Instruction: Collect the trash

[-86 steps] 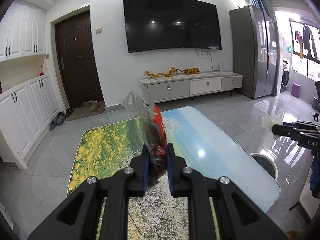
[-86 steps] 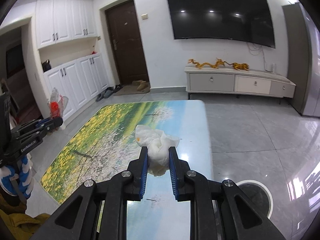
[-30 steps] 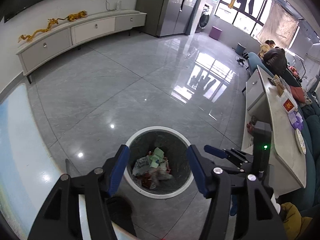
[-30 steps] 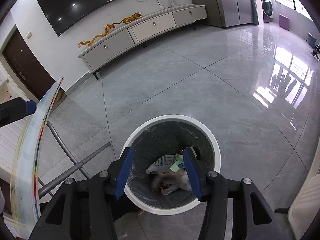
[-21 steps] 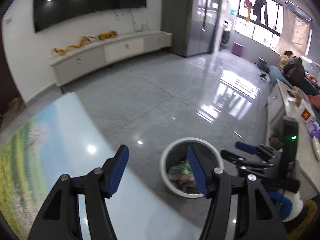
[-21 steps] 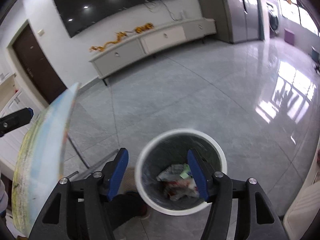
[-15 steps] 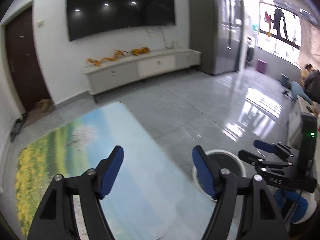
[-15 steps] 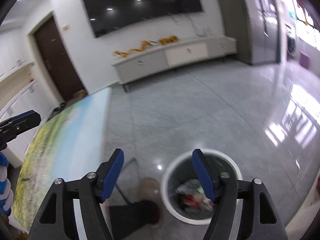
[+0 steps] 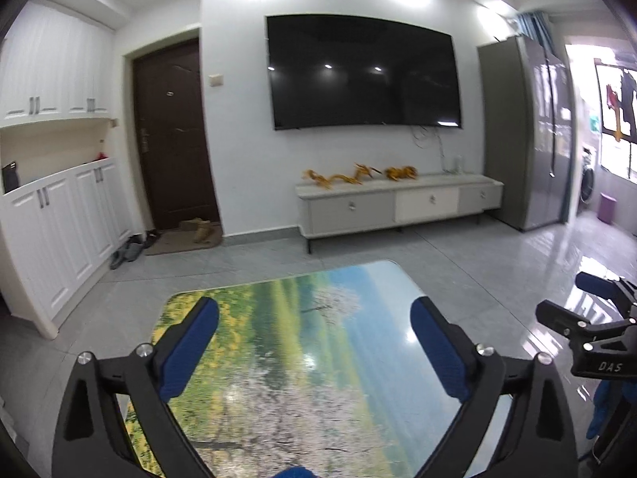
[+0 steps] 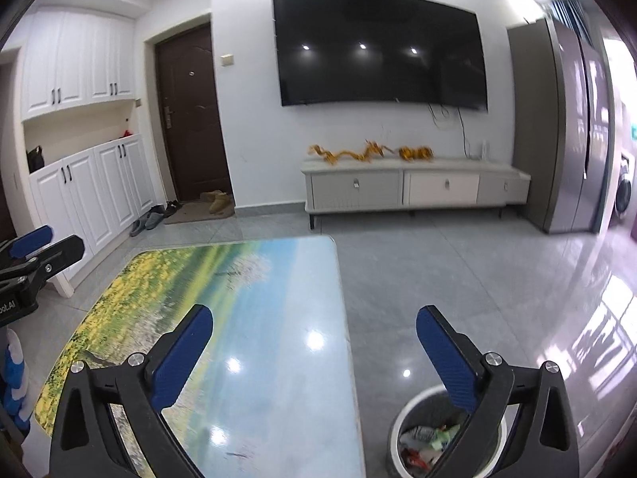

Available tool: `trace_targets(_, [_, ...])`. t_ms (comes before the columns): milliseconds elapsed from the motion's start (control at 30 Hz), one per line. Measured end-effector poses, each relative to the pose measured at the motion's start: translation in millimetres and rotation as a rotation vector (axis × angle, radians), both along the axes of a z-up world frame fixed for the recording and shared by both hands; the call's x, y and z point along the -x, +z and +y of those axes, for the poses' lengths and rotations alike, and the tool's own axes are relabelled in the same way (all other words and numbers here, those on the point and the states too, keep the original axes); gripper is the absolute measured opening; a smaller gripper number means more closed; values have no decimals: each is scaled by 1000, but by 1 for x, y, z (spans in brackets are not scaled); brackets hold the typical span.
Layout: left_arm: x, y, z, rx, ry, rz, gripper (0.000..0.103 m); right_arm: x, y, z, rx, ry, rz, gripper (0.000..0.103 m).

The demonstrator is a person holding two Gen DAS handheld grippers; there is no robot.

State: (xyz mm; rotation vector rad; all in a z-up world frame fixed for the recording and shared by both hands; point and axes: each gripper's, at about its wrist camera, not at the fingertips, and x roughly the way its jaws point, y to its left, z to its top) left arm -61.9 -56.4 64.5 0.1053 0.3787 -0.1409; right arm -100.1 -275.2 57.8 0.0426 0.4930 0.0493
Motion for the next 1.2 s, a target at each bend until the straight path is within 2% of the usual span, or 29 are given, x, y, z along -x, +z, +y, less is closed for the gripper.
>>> trace_targets(67, [7,3,14,20,37,-19,103,3,5,12,19,1,-17,103])
trace_targets(300, [25,7,53,47,134,-53,103,15,20,47,71,-13,-71,103])
trace_targets(600, [54,10,79,84,209,-102,103,29,22,58,70,-57,-101,103])
trace_targets(933, [96,20,84,87,210,-154,103,59,26,69,80,-47,-136,103])
trace_targets(1200, [111,26,85,99,217,-174,103,79,32,71,98,-62,-178,103])
